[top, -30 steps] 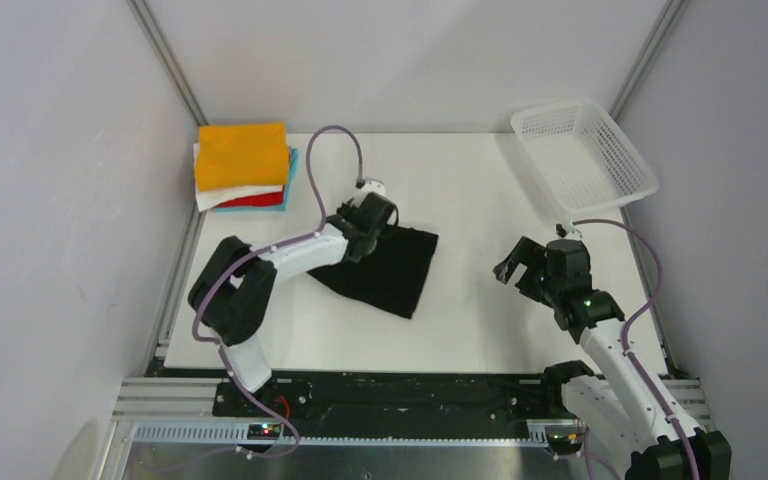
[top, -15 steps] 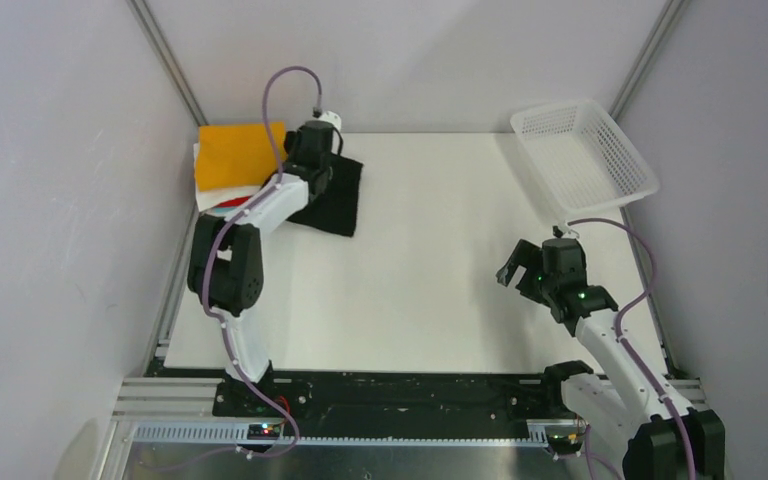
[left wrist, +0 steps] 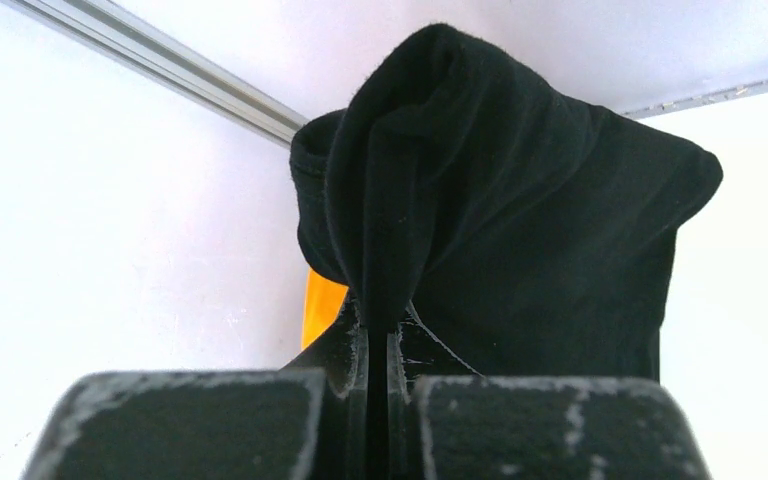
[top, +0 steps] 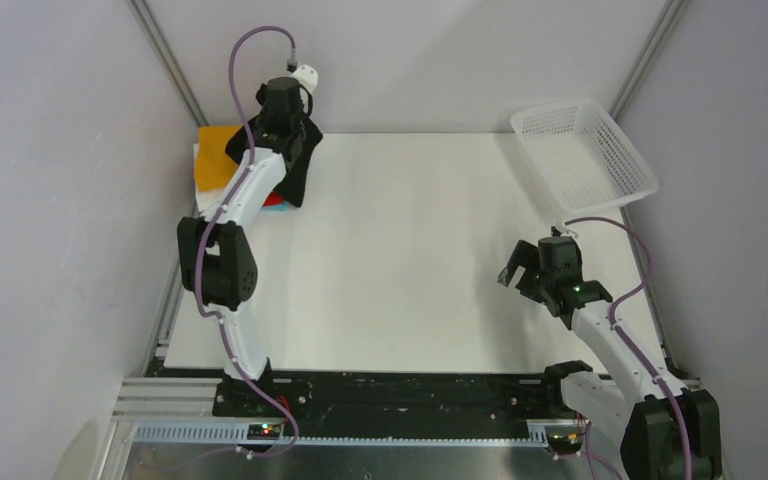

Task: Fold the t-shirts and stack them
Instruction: Put the neatly folded tshirt into the corner of the board with the left arm

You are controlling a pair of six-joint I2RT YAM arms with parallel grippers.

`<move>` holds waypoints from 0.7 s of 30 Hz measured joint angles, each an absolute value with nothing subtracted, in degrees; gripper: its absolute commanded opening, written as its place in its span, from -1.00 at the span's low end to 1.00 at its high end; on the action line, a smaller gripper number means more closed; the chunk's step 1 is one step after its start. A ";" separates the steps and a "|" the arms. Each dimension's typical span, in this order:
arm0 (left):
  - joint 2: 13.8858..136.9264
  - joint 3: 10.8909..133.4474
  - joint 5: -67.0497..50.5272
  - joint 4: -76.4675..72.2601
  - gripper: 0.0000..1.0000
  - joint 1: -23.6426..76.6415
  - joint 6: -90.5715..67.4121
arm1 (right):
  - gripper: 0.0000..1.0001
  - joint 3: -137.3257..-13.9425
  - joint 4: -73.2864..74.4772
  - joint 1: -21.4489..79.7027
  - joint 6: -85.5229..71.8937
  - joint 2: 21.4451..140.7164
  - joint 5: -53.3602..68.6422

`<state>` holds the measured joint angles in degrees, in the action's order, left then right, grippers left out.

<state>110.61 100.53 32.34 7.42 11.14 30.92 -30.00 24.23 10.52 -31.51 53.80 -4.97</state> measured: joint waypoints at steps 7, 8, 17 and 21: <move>110.56 101.80 32.84 8.25 -1.00 11.22 31.05 | 0.99 -30.00 23.68 10.37 -31.48 54.33 -5.17; 110.56 101.82 32.91 8.40 -1.00 11.22 31.05 | 0.99 -30.00 23.66 10.37 -31.48 54.46 -5.17; 108.73 104.31 33.93 10.09 -1.00 11.22 30.98 | 0.99 -30.00 23.44 10.35 -31.51 56.49 -5.15; 107.46 105.30 34.04 9.98 -1.00 11.22 30.98 | 0.99 -30.00 23.33 10.37 -31.51 57.32 -4.97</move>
